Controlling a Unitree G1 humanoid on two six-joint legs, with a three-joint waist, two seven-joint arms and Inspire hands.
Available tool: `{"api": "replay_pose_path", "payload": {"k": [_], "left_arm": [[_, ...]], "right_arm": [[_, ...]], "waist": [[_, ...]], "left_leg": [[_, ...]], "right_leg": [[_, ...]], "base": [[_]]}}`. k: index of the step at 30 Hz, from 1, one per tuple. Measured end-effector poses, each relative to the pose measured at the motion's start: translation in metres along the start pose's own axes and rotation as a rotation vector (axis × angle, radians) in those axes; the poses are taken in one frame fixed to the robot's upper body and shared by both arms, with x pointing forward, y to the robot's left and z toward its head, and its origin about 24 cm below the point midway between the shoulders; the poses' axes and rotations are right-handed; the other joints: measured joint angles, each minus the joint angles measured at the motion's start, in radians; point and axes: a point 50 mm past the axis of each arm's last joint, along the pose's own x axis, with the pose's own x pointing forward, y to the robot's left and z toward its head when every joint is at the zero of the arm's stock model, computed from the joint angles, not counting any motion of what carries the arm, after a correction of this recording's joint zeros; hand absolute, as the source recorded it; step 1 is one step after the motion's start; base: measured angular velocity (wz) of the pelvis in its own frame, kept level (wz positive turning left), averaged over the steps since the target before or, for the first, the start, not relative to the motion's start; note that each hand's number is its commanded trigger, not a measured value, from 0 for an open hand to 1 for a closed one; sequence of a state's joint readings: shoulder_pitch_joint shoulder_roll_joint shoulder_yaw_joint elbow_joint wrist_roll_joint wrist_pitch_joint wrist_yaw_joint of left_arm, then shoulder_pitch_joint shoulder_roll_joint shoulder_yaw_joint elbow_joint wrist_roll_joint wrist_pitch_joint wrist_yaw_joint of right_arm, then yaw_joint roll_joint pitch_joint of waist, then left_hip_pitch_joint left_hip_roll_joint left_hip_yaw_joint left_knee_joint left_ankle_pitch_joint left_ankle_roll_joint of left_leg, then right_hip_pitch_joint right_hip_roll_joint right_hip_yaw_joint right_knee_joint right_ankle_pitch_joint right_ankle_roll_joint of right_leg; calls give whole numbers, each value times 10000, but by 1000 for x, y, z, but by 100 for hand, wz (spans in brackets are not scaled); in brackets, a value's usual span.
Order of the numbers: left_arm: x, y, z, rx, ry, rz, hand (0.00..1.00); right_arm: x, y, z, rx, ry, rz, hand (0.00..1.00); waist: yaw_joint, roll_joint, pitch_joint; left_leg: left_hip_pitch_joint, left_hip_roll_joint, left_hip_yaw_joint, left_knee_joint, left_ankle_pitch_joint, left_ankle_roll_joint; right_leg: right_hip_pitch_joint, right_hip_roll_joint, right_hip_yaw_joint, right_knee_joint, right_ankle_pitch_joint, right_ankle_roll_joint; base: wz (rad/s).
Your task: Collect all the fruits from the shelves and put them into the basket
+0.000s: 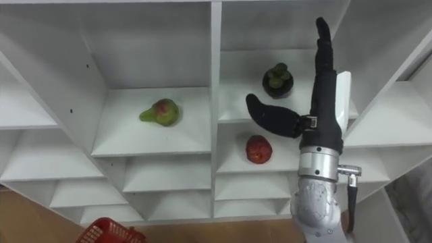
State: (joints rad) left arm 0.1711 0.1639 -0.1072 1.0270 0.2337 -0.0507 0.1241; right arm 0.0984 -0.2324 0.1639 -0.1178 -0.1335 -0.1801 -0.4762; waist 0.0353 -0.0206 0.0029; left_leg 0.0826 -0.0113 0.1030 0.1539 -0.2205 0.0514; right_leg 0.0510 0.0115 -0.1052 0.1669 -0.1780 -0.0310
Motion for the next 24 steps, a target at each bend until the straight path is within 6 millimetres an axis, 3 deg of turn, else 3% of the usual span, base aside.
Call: {"api": "replay_pose_path", "payload": {"k": [12,24], "left_arm": [[-2,4,-9,-404,399,95,100],[-1,7,-5,-289,286,166,100]], "right_arm": [[9,-12,-5,-24,230,-356,0],[24,-15,-29,-351,1216,-274,0]], "waist": [[27,-178,-59],[-8,-180,45]], "left_leg": [[-29,-10,-108,5,1,-2],[-51,-18,-242,81,1,-1]], "right_leg": [[29,-10,-111,4,0,0],[143,-75,-521,1,0,0]], "base": [[3],[3]]}}
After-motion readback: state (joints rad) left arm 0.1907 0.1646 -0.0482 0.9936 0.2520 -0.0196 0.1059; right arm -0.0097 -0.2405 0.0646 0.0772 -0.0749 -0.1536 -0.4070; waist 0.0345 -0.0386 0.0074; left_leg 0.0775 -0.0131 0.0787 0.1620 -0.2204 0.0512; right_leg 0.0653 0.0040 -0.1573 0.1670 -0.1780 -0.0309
